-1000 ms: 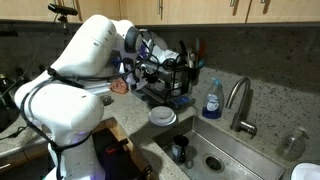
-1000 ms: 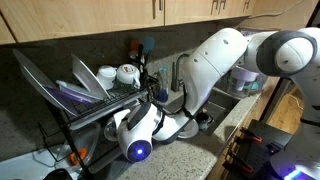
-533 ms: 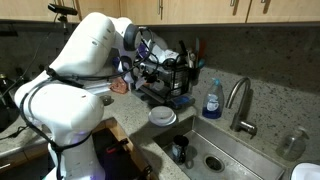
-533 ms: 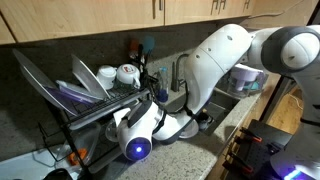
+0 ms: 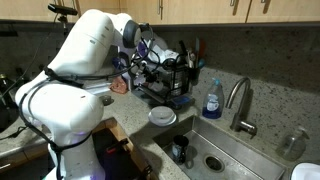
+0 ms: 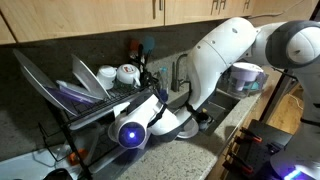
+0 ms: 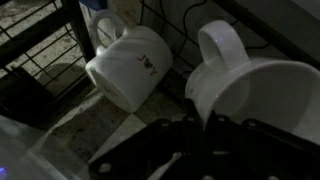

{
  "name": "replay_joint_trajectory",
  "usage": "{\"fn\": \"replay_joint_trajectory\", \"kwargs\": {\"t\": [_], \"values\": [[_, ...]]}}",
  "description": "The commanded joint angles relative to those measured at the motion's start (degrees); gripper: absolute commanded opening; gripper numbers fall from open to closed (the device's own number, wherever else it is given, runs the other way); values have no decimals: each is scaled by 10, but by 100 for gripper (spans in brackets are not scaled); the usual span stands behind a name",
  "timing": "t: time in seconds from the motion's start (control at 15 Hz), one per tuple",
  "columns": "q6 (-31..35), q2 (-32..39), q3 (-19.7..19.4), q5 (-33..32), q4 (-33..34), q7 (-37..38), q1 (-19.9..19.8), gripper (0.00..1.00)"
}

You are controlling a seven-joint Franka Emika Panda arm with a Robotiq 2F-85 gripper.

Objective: Put the white cup upright on the bottom rack, then remove the lid from the bottom rack

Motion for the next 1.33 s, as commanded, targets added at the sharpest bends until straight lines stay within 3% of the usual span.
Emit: {"fn": "replay_joint_trajectory", "kwargs": {"t": [0.0, 1.27], "values": [[22, -18, -2, 61, -21, -40, -11, 3], [59, -18, -32, 190, 2, -56, -15, 3]]}}
